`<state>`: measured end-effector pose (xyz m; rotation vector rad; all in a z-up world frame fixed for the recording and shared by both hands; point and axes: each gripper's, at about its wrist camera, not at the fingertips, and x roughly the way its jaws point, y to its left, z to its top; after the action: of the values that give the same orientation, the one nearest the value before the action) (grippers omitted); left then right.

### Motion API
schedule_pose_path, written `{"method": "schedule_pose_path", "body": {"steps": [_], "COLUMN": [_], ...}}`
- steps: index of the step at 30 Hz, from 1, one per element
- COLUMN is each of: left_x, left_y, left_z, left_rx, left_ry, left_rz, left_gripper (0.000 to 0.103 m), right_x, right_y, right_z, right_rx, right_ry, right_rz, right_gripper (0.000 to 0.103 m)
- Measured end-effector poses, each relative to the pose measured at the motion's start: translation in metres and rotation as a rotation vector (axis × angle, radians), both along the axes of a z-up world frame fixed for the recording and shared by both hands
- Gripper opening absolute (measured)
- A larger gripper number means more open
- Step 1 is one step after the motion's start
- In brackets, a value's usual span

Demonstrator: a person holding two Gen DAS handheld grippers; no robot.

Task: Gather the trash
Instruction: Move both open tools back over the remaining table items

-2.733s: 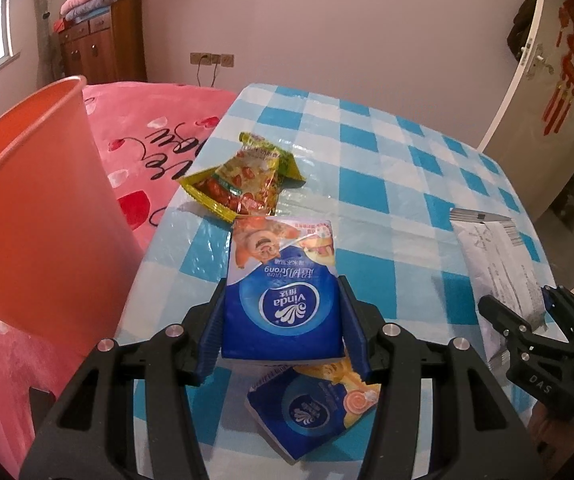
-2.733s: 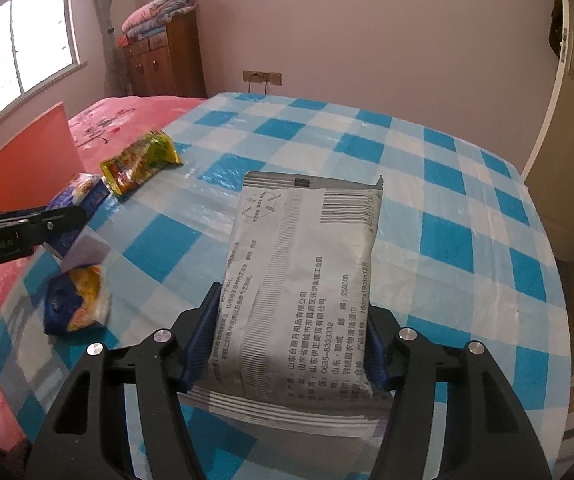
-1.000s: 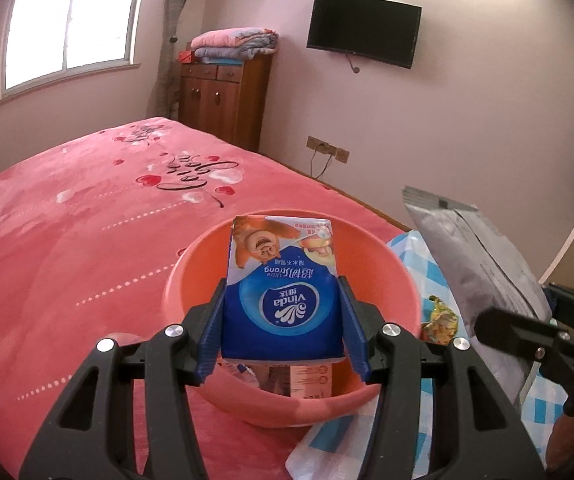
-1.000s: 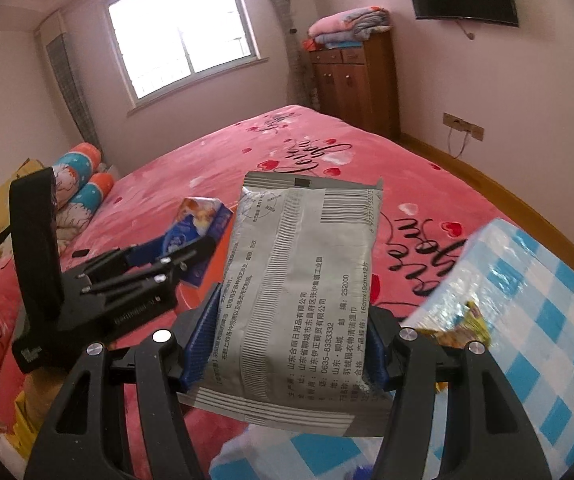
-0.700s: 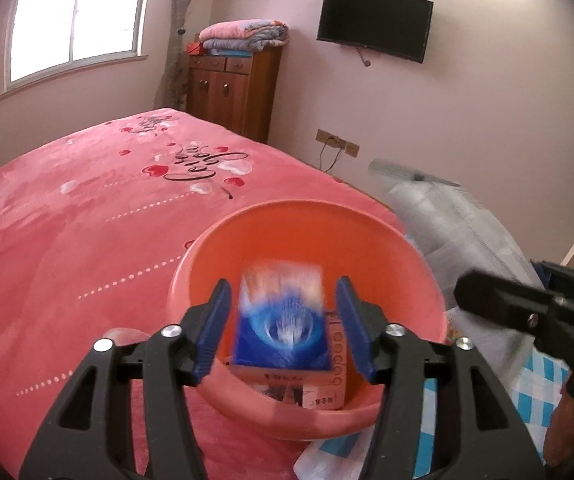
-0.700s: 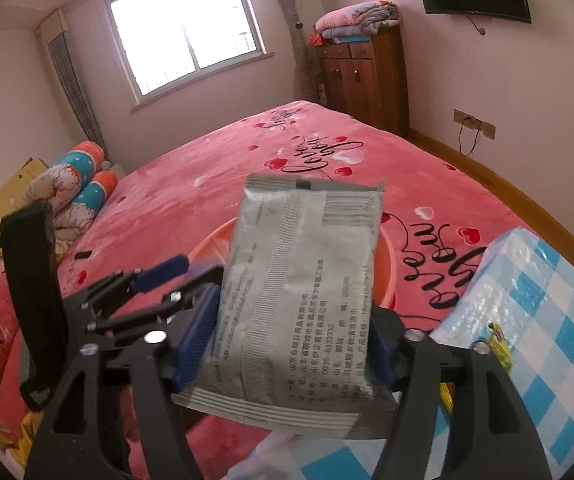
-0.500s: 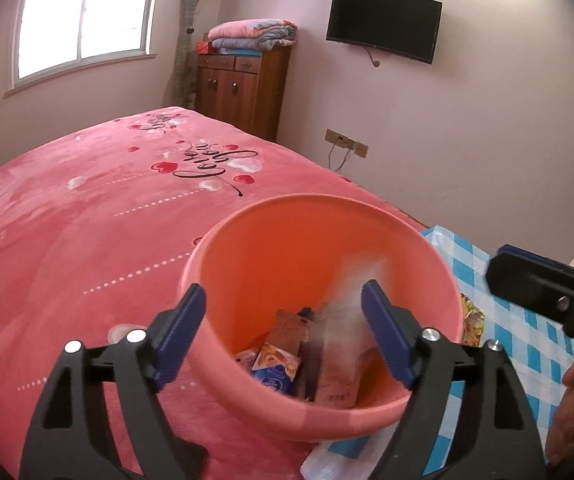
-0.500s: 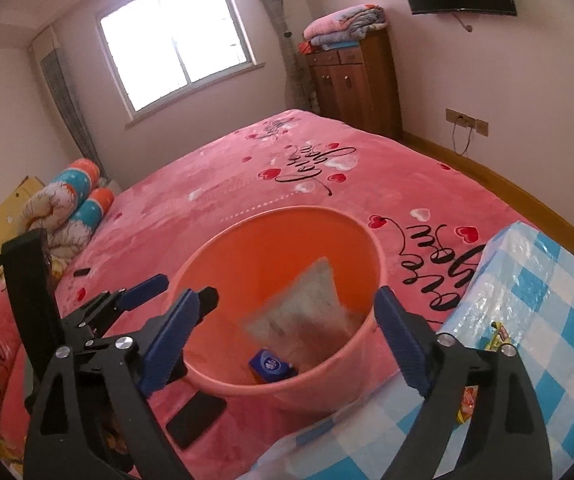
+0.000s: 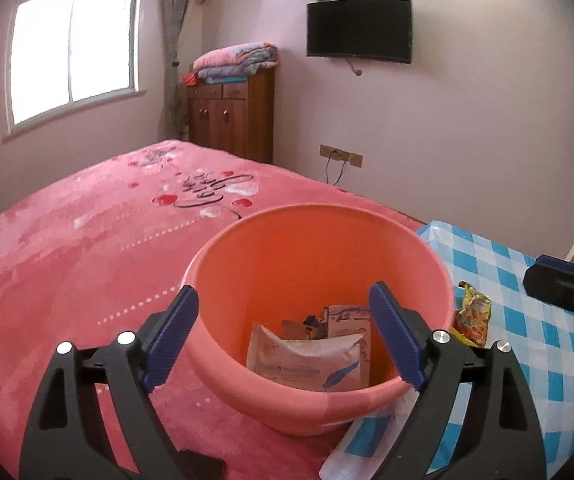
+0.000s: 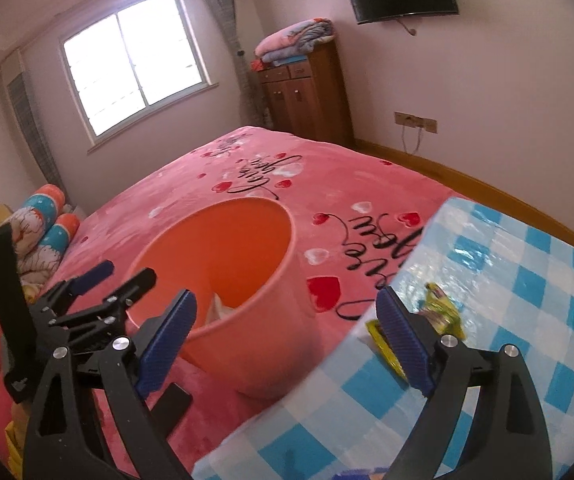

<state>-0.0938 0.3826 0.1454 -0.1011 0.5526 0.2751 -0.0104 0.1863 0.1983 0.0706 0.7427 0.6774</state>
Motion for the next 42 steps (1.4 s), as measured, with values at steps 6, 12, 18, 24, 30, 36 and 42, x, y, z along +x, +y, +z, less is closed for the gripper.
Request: {"method": "schedule_pose_path", "body": {"steps": [6,12,18,24,30,36,42], "left_x": [-0.005,-0.004,-0.002,0.001,0.001,0.005,0.007], "left_y": [-0.022,-0.041,-0.064,-0.089,-0.119,-0.141,-0.162], "left_z": [0.009,0.009,0.003,-0.002,-0.007,-0.014,-0.021], "left_rx": [0.017,-0.007,-0.036,-0.048,-0.031,-0.051,-0.013], "left_ry": [-0.017,0.005,0.034,0.047,0.062,0.099,0.111], "left_rz": [-0.04,-0.081,-0.143,-0.206,-0.275,-0.318,-0.349], "left_gripper": [0.094,0.095,0.096,0.096,0.096,0.096,0.096], "right_x": [-0.011,-0.02,-0.029,-0.037,-0.045,-0.05,-0.054], "right_y": [-0.022,-0.047,-0.075,-0.105,-0.132,-0.156,-0.178], "right_z": [-0.004,-0.009,-0.016,-0.025,-0.031,-0.034,-0.039], "right_rx": [0.009,0.014,0.03,0.039,0.052,0.07,0.083], "right_ry": [-0.008,-0.004,0.005,0.012,0.014,0.014,0.017], "right_rz": [-0.036,-0.089,-0.151,-0.209,-0.261,-0.305,-0.342], "right_gripper": [0.093,0.094,0.094,0.094,0.094,0.095,0.095]}}
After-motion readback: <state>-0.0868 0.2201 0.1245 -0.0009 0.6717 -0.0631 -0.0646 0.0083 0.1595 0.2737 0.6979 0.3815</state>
